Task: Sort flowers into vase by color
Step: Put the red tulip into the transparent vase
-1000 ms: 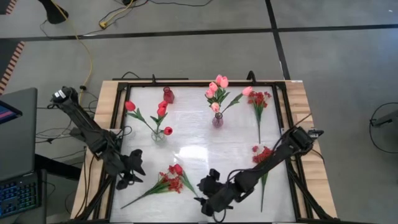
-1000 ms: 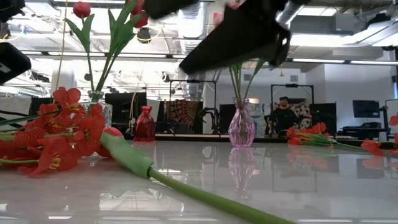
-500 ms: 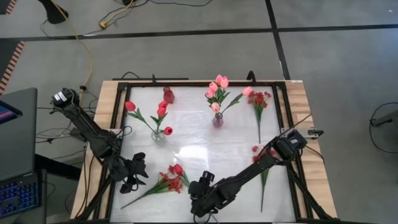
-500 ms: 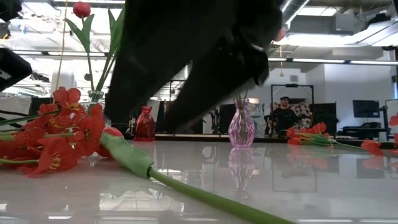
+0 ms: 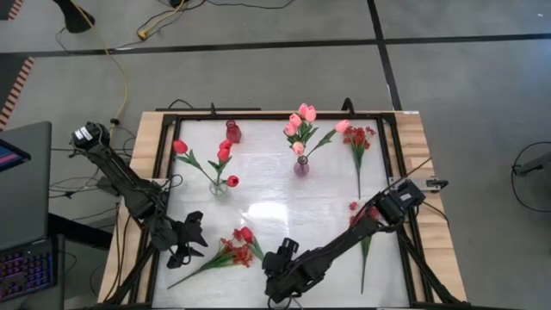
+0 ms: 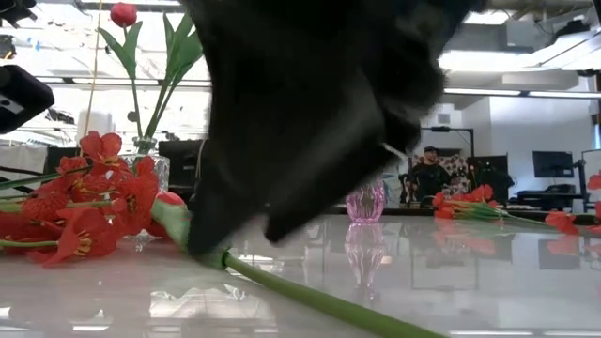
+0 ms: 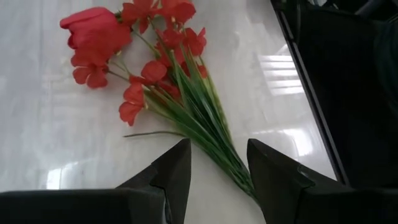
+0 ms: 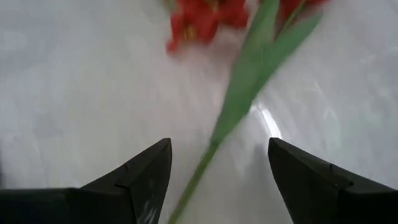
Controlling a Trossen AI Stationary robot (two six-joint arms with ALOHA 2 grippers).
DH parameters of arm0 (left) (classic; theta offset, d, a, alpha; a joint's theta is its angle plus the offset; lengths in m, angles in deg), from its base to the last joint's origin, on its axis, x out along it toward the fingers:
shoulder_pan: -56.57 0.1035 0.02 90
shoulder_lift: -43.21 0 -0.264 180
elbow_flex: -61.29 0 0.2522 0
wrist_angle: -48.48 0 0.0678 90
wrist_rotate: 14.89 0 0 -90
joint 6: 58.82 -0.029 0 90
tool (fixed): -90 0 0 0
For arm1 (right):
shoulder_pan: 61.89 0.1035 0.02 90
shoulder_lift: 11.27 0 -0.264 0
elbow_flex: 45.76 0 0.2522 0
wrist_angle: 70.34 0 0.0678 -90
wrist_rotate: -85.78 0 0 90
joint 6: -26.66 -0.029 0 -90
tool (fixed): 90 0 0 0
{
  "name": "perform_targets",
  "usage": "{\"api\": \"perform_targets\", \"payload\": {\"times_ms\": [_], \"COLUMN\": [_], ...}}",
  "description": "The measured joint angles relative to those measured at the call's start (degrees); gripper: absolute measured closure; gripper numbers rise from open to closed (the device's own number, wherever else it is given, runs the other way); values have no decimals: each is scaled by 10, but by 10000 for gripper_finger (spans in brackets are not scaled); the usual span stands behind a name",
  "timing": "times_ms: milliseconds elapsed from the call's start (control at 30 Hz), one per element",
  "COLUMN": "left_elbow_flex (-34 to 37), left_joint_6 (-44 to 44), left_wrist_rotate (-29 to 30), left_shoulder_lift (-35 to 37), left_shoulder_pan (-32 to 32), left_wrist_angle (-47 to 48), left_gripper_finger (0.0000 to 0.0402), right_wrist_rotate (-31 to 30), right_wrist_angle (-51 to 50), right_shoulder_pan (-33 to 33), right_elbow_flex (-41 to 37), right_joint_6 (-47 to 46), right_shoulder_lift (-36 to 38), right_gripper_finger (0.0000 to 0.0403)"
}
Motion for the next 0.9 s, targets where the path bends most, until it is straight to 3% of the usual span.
{"api": "perform_targets", "payload": {"times_ms": [267, 433, 567, 800, 900], "left_elbow_flex": [0, 0, 0, 0, 0], "left_joint_6": [-17, -19, -13, -15, -17], "left_wrist_rotate": [2, 6, 6, 6, 6], "left_shoulder_lift": [0, 0, 0, 0, 0], "left_shoulder_pan": [0, 0, 0, 0, 0], "left_wrist_angle": [-4, -6, -5, -5, -6], "left_gripper_finger": [258, 258, 258, 258, 258], "right_wrist_rotate": [13, 20, 27, 44, 41], "right_wrist_angle": [22, 16, -7, -36, -50], "right_shoulder_pan": [10, 10, 10, 6, 6], "right_elbow_flex": [1, 1, 2, 1, 0], "right_joint_6": [6, 6, -1, -15, -15], "right_shoulder_lift": [-27, -27, -28, -23, -10], "right_gripper_finger": [113, 144, 205, 362, 385]}}
